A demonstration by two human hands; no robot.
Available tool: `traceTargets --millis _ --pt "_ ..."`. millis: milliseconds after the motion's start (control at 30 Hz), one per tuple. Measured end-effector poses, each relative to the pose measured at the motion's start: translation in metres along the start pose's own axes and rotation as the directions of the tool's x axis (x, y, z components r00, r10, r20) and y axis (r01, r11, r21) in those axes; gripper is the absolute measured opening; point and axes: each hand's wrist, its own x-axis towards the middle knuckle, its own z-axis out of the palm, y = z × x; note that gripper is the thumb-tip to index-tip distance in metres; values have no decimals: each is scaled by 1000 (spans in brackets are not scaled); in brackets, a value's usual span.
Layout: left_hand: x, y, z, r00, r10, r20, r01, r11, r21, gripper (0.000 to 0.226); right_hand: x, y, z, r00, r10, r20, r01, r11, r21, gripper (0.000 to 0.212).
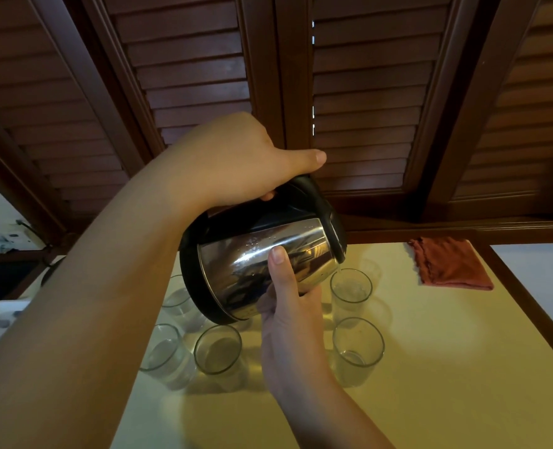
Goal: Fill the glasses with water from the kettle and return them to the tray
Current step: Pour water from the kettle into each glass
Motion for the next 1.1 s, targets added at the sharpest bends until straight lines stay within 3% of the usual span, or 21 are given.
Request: traceTargets --millis 200,367,533,900,1100 --pt "-11 -18 -2 997 -41 -64 35 994 -100 71 1 -4 -4 999 -22 30 25 995 -100 107" --pt "-29 -41 -4 992 -96 -82 67 950 -304 70 -5 -8 -1 996 -87 10 88 978 -191 93" --pt "-56 -61 -12 993 -64 -98 19 916 -400 72 -28 -3 11 991 -130 8 127 952 -279 92" --pt "-87 -37 -35 992 126 -25 -128 985 -116 70 -86 24 37 993 -73 -97 64 993 -100 109" --pt "-83 -21 -28 988 151 42 -149 988 -42 69 -93 21 33 994 -10 -111 12 1000 19 92"
